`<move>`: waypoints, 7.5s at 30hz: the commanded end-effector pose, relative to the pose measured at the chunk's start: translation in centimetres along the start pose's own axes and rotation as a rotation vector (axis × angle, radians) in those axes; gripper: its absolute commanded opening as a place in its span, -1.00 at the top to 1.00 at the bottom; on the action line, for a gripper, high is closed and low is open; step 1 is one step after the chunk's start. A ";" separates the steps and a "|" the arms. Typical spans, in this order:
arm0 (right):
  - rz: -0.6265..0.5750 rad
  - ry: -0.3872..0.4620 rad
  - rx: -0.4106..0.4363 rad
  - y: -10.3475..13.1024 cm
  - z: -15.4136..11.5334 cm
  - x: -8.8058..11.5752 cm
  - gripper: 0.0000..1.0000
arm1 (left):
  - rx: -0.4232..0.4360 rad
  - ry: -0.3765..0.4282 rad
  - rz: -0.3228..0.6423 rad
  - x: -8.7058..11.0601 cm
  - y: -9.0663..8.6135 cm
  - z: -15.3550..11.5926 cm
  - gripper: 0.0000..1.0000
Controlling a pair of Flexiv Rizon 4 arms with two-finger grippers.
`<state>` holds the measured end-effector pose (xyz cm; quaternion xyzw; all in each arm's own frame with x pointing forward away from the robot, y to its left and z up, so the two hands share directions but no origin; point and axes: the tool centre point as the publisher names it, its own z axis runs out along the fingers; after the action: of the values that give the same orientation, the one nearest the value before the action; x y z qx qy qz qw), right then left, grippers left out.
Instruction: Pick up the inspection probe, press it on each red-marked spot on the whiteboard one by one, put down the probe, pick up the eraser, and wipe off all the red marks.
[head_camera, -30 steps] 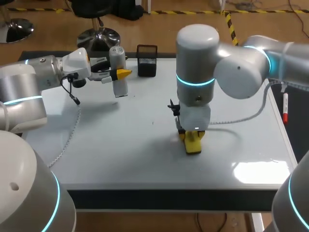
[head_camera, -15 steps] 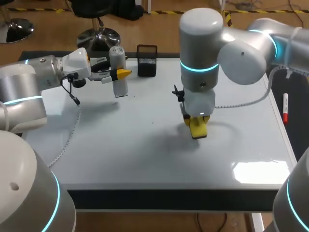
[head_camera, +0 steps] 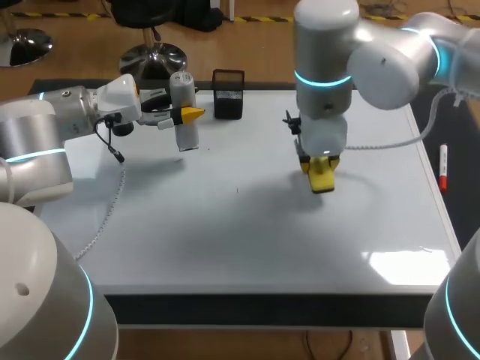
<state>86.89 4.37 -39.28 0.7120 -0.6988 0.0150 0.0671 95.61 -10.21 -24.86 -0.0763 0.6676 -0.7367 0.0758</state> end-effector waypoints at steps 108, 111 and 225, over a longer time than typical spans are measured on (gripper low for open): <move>0.258 -0.248 -0.017 -21.9 -5.6 2.7 -1.00 | 0.002 0.001 0.001 0.0 0.0 0.0 1.00; 0.323 -0.252 -0.020 -21.9 -6.6 3.7 -1.00 | 0.002 0.001 0.001 0.0 0.0 0.0 1.00; 0.976 -0.726 -0.283 -19.8 -15.6 17.3 -1.00 | 0.014 0.250 0.129 -10.8 -6.6 7.2 1.00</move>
<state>108.04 -10.69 -23.35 0.2533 -0.9165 -0.2939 -0.0975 105.07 -13.72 -17.64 0.0112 0.6710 -0.7365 0.0846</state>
